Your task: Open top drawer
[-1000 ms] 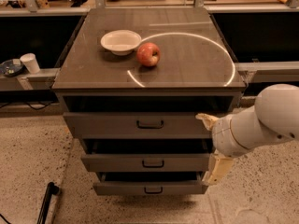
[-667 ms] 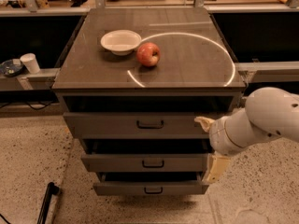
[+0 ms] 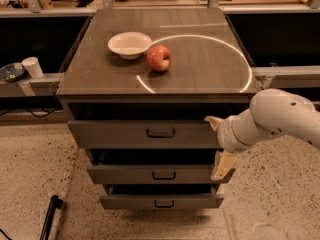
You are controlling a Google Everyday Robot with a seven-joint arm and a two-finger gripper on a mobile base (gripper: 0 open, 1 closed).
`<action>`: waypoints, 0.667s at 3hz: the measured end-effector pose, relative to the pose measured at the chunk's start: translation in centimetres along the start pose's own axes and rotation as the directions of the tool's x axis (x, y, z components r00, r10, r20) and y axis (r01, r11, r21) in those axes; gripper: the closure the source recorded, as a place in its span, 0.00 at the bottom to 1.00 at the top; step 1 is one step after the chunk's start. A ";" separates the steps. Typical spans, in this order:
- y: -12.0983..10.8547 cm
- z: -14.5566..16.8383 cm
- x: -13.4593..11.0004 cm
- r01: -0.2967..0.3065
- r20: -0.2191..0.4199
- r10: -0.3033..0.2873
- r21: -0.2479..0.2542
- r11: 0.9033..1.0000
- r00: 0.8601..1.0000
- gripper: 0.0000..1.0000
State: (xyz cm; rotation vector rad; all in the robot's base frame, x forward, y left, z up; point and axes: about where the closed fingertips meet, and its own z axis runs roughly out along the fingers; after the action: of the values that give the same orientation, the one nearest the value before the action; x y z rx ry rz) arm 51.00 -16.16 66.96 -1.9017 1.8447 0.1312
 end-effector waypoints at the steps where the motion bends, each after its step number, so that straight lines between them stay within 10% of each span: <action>1: -2.3 1.0 0.8 -0.010 -0.017 0.010 0.008 1.000 1.000 0.03; 2: -3.3 1.6 1.5 -0.022 -0.030 0.022 -0.006 1.000 0.999 0.06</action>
Offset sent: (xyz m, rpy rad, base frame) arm 0.0528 -0.0159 -0.0149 -0.0372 0.0338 -0.0394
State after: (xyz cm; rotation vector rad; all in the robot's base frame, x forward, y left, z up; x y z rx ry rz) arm 54.73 -17.01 65.87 -1.8985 1.8874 0.1165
